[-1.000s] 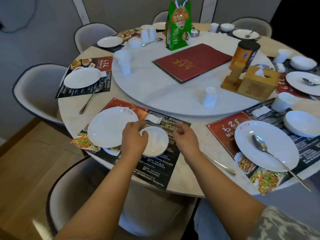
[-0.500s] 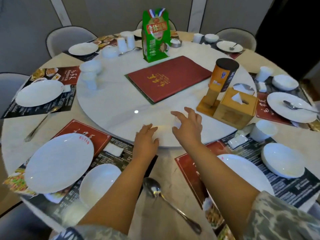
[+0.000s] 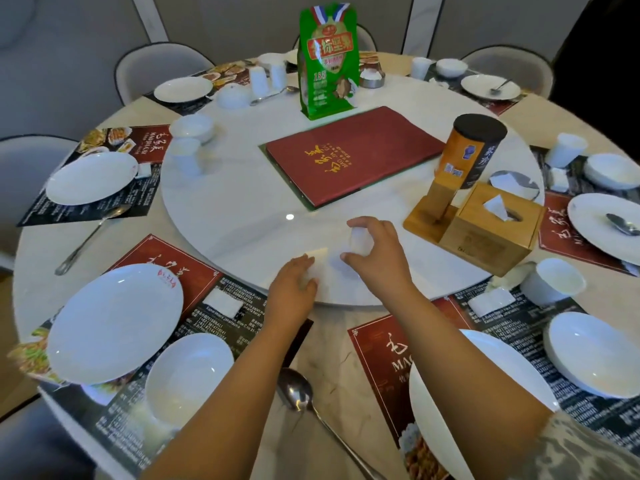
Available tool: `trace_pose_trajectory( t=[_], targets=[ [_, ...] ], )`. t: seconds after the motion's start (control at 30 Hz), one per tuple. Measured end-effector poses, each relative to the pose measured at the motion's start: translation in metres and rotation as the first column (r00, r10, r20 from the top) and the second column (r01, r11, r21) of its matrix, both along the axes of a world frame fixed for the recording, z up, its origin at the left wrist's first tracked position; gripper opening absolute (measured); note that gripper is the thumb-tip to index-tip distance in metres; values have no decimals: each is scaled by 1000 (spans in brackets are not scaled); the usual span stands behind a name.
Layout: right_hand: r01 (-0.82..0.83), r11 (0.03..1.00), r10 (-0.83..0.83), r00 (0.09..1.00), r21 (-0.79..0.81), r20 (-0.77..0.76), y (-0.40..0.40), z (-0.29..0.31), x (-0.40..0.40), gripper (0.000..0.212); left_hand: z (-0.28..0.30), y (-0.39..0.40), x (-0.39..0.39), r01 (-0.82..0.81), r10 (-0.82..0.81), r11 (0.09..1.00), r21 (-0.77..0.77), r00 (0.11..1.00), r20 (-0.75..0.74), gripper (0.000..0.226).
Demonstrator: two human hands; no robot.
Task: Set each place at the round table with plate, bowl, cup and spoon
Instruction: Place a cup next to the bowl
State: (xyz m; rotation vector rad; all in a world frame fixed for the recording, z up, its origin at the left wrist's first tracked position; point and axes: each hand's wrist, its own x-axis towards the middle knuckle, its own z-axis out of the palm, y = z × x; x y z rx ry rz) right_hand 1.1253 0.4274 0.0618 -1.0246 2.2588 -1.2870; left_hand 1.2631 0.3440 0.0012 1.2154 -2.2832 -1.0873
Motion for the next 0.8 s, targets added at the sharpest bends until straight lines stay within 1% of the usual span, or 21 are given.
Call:
trace_pose_trajectory(
  t=[0.03,0.07,0.1,0.13,0.17,0.2,0.23,0.3,0.33,0.4,0.43,0.5,0.57,0.7,0.8],
  targets=[
    [12,997,-7,997,-72,72,0,3,5,47,9,1,2,-75,86,991,111,992,-94,37],
    [27,989,-6,990,-142,144,0,6,11,47,19,2,4,-128,199,940,316,958,-204,32],
    [42,979,0,979,-201,205,-1,8,18,47,29,3,6,-118,331,816,566,898,-290,30],
    [52,969,10,968,-241,252,-1,8,24,48,38,3,9,-54,441,655,754,838,-323,29],
    [54,963,24,957,-263,288,-2,7,30,49,44,2,12,16,509,529,848,794,-333,30],
    [50,961,40,948,-272,315,-2,4,36,50,49,-1,16,61,529,476,877,778,-340,32],
    [41,960,56,941,-276,333,-2,1,41,52,51,-3,19,69,530,476,877,774,-348,33],
    [16,965,73,943,-263,325,-2,-6,50,55,56,-6,29,47,529,528,848,763,-372,34],
    [-2,971,73,956,-240,285,-2,-9,54,57,57,-8,35,52,545,532,845,743,-389,34],
    [-58,986,82,986,-157,145,-3,-17,61,66,57,-13,49,98,556,538,837,705,-440,35],
    [-93,991,102,991,-101,83,-5,-21,65,72,57,-15,56,95,532,567,818,715,-453,36],
    [-158,987,158,987,-14,5,-6,-29,77,80,55,-16,69,39,450,657,752,780,-434,35],
    [-193,981,193,981,-9,-17,-7,-40,90,78,56,-13,79,-37,406,726,687,829,-384,35],
    [-202,979,202,979,-5,4,-4,-59,113,69,47,-9,96,-135,398,788,601,856,-329,29],
    [-203,979,203,979,-10,2,-4,-66,123,64,40,-6,104,-187,388,816,546,878,-280,28]
  ],
)
